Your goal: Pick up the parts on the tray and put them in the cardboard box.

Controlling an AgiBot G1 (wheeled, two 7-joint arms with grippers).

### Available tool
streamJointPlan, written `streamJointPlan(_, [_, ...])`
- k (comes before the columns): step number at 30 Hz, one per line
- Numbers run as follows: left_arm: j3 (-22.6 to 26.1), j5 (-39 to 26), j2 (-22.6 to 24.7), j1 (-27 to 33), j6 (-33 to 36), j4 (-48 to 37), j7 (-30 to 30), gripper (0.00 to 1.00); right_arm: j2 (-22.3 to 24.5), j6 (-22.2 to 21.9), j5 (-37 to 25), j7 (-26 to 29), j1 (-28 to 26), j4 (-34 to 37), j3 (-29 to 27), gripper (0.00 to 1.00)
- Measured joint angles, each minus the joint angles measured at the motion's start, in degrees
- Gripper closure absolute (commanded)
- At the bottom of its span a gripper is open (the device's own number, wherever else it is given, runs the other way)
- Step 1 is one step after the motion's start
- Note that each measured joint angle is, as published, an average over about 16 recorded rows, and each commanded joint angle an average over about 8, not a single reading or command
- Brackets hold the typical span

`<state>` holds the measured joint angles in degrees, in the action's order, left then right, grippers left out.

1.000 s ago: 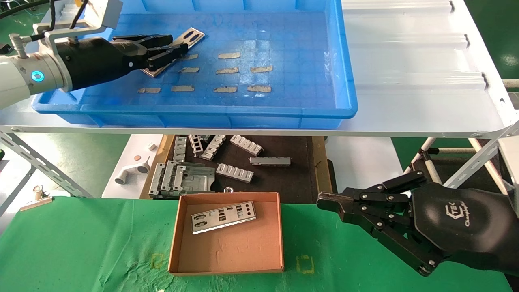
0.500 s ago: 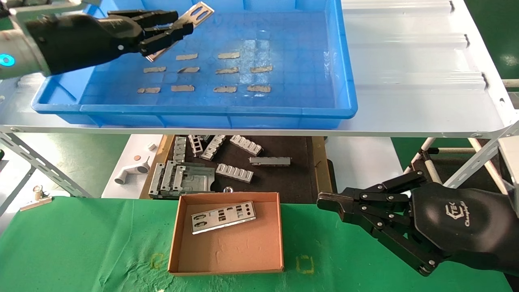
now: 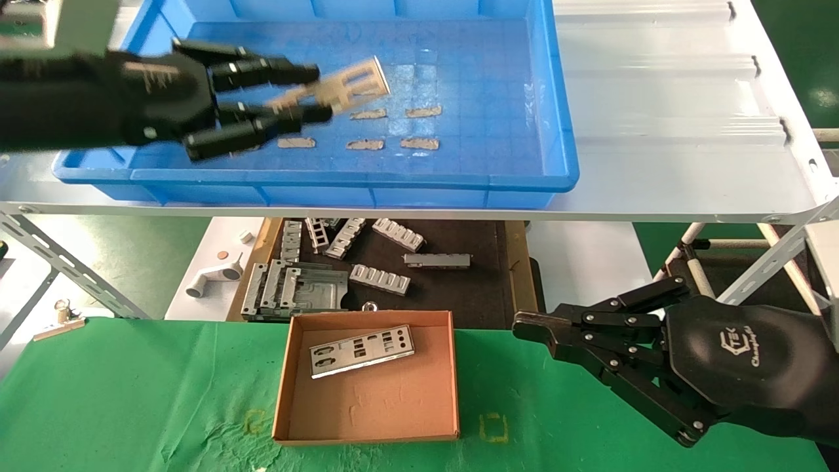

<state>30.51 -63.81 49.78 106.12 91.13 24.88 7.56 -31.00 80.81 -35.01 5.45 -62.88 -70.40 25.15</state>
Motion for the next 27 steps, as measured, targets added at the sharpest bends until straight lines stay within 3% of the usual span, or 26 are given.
streamJointPlan(8, [4.31,5.82,-6.06,-9.76,-1.99,20.28,-7.63,1.00,0.00,0.00,0.00,0.00,0.00,0.00,0.00,1.00])
streamJointPlan(13, [6.67,5.32,-8.20,-16.07,-6.48,28.98,-10.17,1.00,0.00,0.00,0.00,0.00,0.00,0.00,0.00,1.00])
streamJointPlan(20, [9.61,0.43,-7.46,-24.29,-15.03,34.15,-11.12,1.00,0.00,0.00,0.00,0.00,0.00,0.00,0.00,1.00])
streamJointPlan(27, [11.88,-4.06,-4.85,-29.83,-22.29,33.29,-10.46,1.00,0.00,0.00,0.00,0.00,0.00,0.00,0.00,1.00])
